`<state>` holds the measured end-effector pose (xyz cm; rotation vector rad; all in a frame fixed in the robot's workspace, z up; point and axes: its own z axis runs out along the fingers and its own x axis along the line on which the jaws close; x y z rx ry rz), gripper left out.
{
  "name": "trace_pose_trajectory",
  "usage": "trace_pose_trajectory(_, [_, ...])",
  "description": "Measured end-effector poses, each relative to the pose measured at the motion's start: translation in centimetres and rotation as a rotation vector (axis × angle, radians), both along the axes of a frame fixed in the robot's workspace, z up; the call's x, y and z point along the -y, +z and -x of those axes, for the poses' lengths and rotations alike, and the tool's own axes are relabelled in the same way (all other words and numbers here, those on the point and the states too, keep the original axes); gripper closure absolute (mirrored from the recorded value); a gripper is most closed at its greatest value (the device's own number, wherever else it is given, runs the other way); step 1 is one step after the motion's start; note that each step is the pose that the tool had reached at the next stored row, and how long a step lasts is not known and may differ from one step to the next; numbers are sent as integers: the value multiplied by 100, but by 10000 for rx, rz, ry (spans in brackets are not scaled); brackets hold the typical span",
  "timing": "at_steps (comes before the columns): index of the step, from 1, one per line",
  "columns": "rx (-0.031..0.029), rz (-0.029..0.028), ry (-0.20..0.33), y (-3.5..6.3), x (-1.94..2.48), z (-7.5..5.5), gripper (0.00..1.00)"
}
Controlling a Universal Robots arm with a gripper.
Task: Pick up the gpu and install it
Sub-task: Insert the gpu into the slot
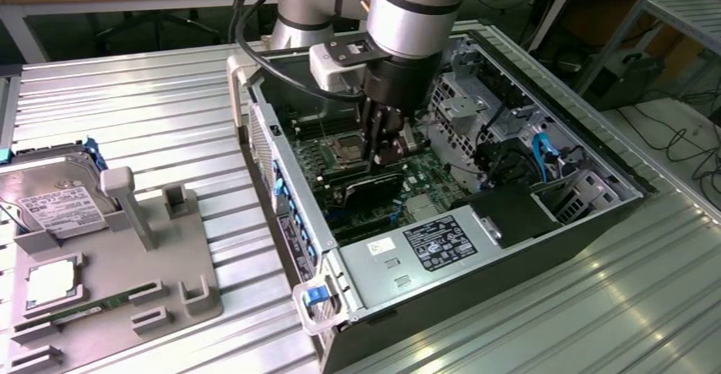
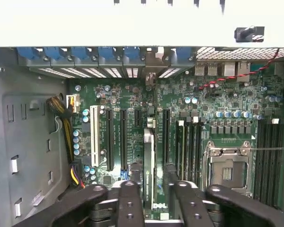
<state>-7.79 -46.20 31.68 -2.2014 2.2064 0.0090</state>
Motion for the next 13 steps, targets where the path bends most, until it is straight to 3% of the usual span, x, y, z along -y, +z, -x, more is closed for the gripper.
trace_pose_trajectory(1, [-1, 2, 0, 1, 0, 0, 73])
trace_pose_trajectory(4, [-1, 2, 0, 1, 0, 0, 89])
trace_pose_trajectory(13, [-1, 2, 0, 1, 0, 0, 89])
